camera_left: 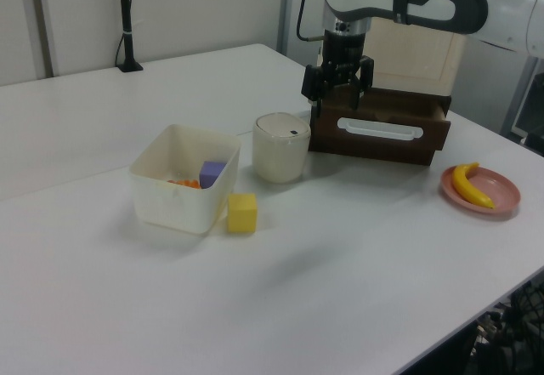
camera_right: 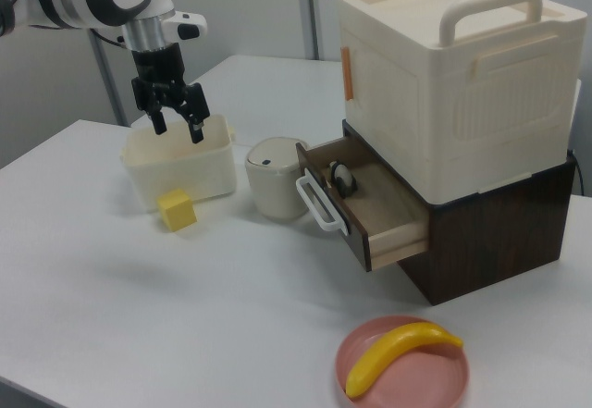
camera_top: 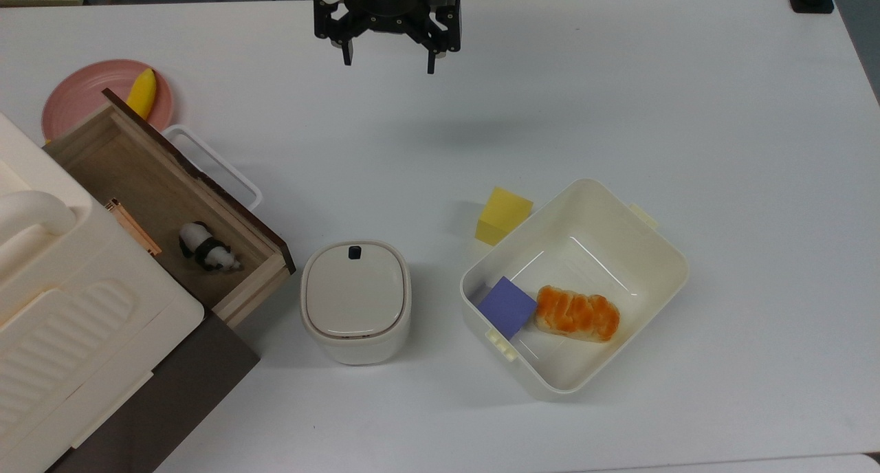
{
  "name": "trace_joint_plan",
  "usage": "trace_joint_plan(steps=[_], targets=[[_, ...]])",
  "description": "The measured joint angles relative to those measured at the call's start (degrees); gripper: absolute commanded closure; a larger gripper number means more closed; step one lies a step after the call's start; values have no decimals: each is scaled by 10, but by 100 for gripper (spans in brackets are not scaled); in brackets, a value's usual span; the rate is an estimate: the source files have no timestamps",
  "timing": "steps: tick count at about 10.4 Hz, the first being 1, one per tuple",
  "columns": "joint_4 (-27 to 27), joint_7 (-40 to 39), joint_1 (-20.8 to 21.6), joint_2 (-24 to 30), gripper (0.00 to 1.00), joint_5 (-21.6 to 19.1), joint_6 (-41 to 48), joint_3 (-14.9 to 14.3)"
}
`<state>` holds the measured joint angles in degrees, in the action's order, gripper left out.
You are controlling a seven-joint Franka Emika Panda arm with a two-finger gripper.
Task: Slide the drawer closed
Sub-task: 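Move the open gripper toward the open wooden drawer's front panel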
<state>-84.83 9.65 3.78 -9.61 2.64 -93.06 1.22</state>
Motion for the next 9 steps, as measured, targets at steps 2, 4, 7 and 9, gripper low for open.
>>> trace_joint_plan(steps=[2, 4, 7, 9], targets=[[2, -28, 0, 0, 0, 0, 0, 0], [7, -56, -1, 1, 0, 0, 0, -3], [8, -61, -1, 1, 11, 0, 0, -3], [8, -63, -1, 1, 50, 0, 0, -3]])
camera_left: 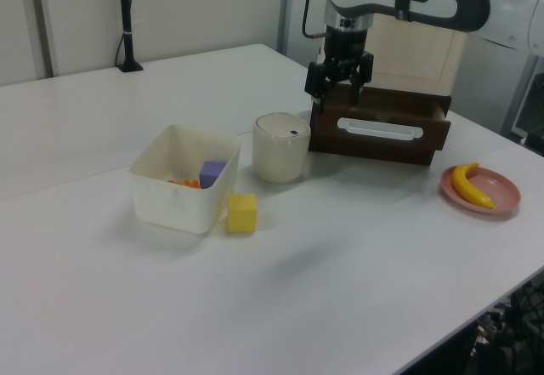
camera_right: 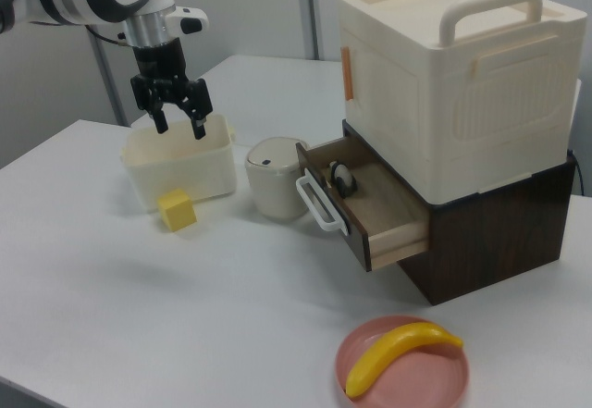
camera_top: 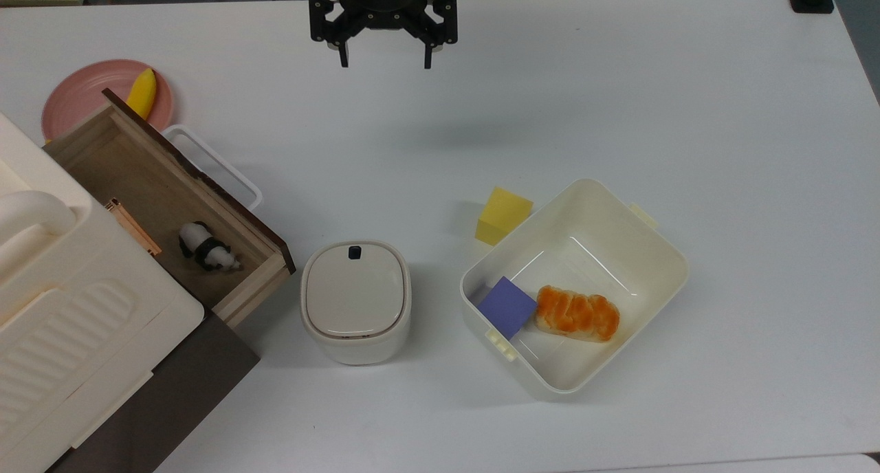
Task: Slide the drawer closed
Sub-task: 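Move the open gripper toward the open wooden drawer's front panel, then push the drawer front with the gripper into the wooden cabinet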
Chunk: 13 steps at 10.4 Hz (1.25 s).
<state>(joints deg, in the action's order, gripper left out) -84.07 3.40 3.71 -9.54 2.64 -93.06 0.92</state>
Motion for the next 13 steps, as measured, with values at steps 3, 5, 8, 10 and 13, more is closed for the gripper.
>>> trace_joint_plan(steps=[3, 5, 8, 10, 13], targets=[[0, -3, 0, 0, 100, 0, 0, 0], [0, -4, 0, 0, 100, 0, 0, 0], [-1, -4, 0, 0, 100, 0, 0, 0], [-3, -4, -9, -2, 100, 0, 0, -1], [-15, -4, -50, -21, 100, 1, 0, -3]])
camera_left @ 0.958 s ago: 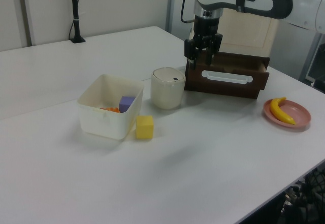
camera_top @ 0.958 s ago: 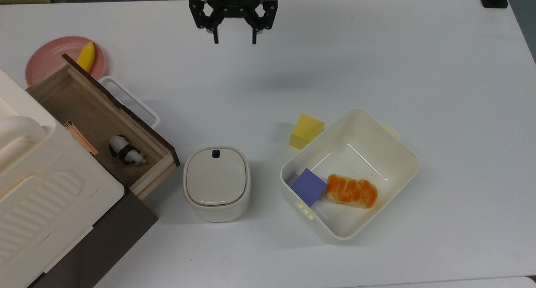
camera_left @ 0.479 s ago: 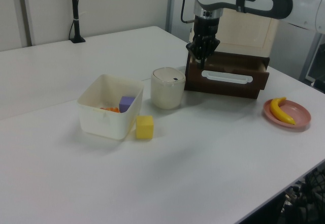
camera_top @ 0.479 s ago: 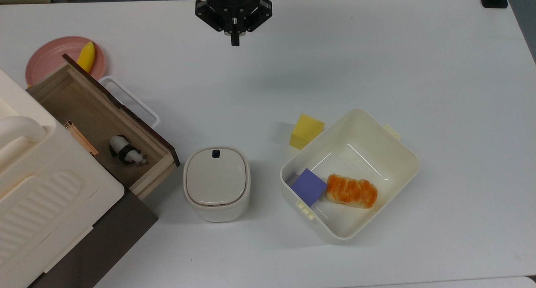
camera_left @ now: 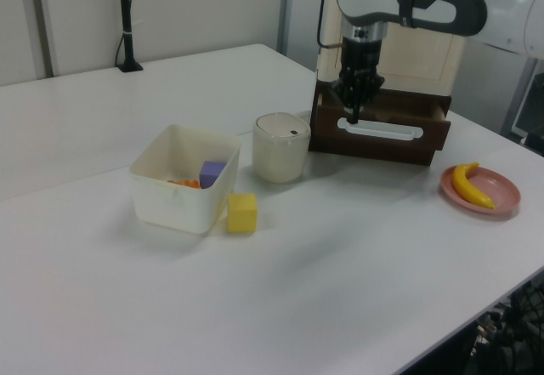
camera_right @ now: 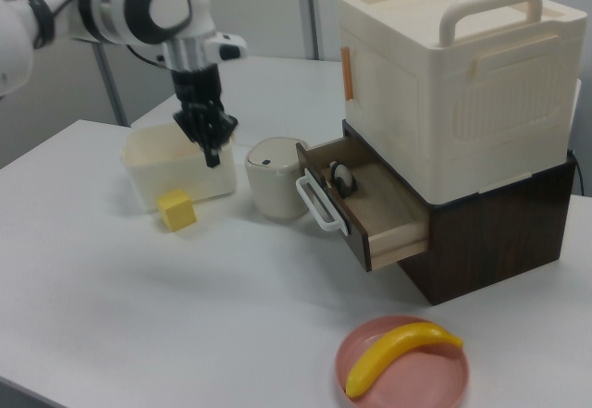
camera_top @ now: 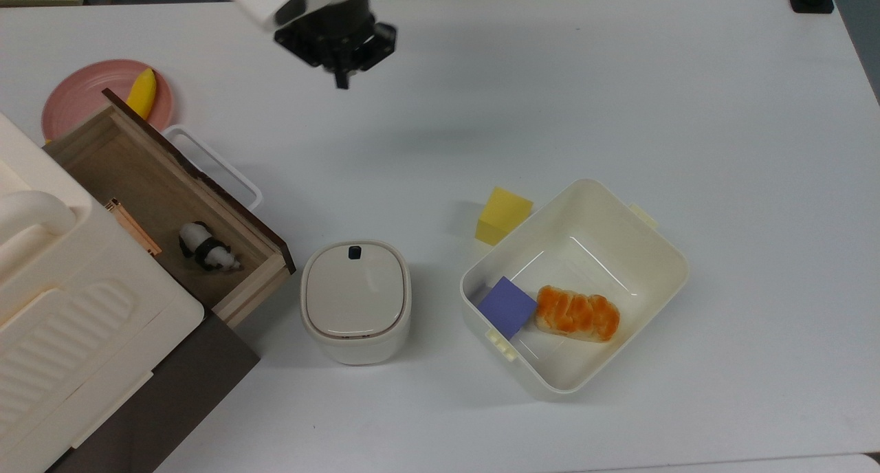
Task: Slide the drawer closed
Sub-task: 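Push the drawer front with the gripper into the wooden cabinet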
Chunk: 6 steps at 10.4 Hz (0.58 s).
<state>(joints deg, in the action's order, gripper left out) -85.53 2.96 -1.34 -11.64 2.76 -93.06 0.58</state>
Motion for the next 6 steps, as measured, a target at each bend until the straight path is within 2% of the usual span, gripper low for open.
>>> trace_joint_plan(steps=[3, 6], targets=[[-6, 0, -36, -45, 100, 19, -4, -1], [-6, 0, -69, -86, 100, 26, -56, -2]])
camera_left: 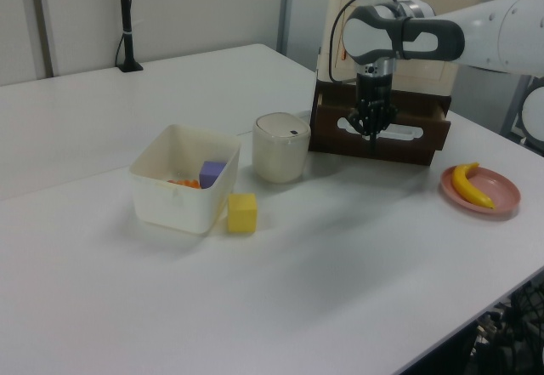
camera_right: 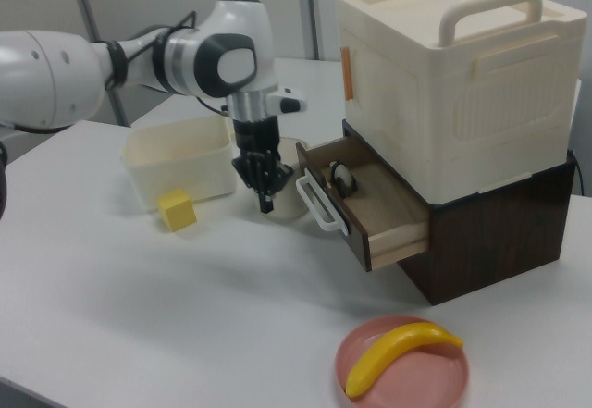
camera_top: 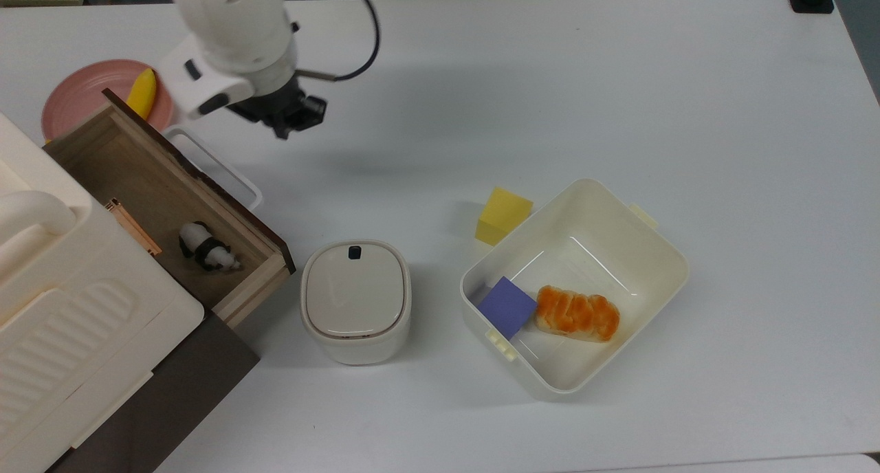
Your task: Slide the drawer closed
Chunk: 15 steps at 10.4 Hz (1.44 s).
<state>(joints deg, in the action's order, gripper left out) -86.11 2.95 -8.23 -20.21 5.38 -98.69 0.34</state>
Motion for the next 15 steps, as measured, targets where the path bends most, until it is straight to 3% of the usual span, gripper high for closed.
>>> trace_joint_plan(steps=[7, 10, 15], targets=[[0, 0, -75, -24, 100, -3, -173, -1], [-1, 1, -98, -56, 100, -3, -293, -1], [-1, 1, -107, -65, 100, -8, -312, 0]])
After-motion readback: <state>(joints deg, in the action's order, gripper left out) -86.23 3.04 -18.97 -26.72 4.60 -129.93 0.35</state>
